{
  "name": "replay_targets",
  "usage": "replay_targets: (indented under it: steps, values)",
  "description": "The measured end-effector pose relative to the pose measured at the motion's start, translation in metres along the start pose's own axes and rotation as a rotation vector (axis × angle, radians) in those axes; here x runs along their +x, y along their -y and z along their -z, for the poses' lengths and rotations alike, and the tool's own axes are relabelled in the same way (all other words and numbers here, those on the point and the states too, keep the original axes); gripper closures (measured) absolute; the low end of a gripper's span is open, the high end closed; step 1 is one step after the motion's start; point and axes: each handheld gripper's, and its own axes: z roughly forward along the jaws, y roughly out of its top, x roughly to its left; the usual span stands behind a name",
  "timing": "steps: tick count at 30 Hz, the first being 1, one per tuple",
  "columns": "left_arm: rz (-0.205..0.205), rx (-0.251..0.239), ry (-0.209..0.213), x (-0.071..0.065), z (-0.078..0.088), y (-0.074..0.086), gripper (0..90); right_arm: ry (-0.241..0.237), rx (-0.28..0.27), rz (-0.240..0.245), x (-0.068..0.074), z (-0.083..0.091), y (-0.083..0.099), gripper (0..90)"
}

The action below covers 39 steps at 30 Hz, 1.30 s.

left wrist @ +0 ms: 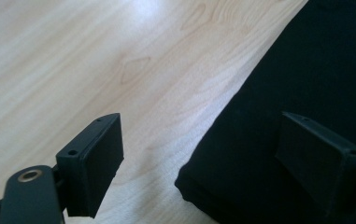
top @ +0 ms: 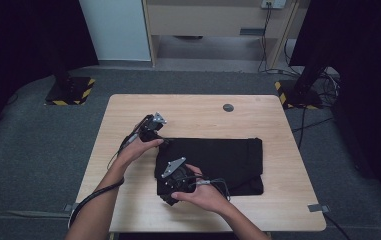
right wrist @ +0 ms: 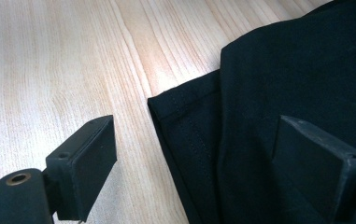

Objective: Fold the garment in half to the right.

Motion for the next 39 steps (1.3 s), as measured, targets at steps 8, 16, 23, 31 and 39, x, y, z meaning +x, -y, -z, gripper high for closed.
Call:
replay_targets:
  steps: [8,16,23,31,39]
  values:
    - [0.036,0.01,0.013,-0.001,-0.006,0.012,14.8,0.009,-0.002,0.008,0.001,-0.002,-0.001,13.9]
    - [0.05,0.018,0.033,-0.002,-0.01,0.016,17.1,0.028,0.003,0.012,-0.002,-0.007,-0.002,14.8]
    - [0.1,-0.007,0.053,0.001,-0.011,0.022,17.1,0.038,0.015,0.011,-0.001,-0.018,-0.001,15.9]
    - [0.117,-0.025,0.07,0.002,-0.01,0.026,19.5,0.05,0.02,0.016,0.001,-0.025,-0.001,16.6]
    - [0.136,-0.083,0.094,-0.005,-0.006,0.033,38.1,0.076,0.008,0.001,0.0,-0.025,-0.002,24.4]
